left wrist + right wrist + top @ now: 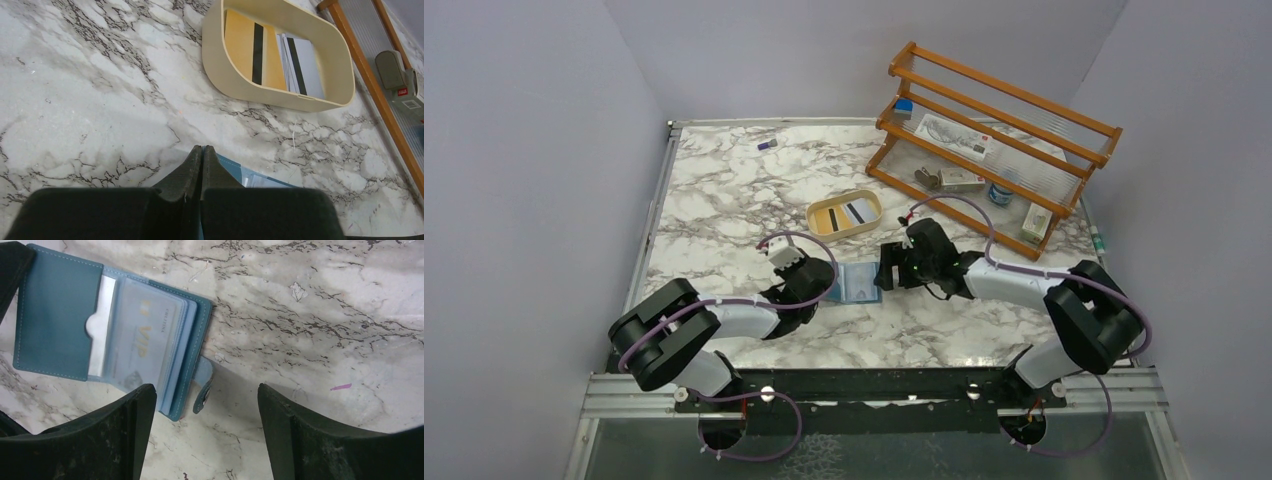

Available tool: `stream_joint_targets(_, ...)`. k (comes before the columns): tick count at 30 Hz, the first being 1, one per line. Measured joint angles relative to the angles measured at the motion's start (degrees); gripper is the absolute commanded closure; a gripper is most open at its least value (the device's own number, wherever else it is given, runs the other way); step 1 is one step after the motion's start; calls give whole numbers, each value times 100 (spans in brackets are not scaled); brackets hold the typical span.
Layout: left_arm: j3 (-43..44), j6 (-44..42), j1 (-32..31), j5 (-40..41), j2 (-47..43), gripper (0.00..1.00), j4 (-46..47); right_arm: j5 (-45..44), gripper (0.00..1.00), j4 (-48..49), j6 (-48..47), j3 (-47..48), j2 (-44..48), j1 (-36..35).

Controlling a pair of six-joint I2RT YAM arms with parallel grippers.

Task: Take the credit cards out of the card holder

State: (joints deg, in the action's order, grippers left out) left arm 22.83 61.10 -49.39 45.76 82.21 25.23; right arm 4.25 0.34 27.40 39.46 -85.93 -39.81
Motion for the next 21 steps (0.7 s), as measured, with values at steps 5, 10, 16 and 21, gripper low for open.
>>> stream_joint_targets(5, 0, 7, -24, 7, 39, 100, -17, -15, 31, 4, -7, 26, 13, 0)
stream_joint_targets(10, 0, 31, -35, 9, 101, 100, -31, 2, 38, 179, -50, -282, 927, 0)
stream_joint_targets(16, 33, 87, -105, 7, 350, 100, -48, 498, 45, 623, -90, -160, 1174, -28)
stream_joint_targets(21, 107, 107, -155, 9, 490, 100, -70, 949, 50, 778, 4, -144, 424, -39)
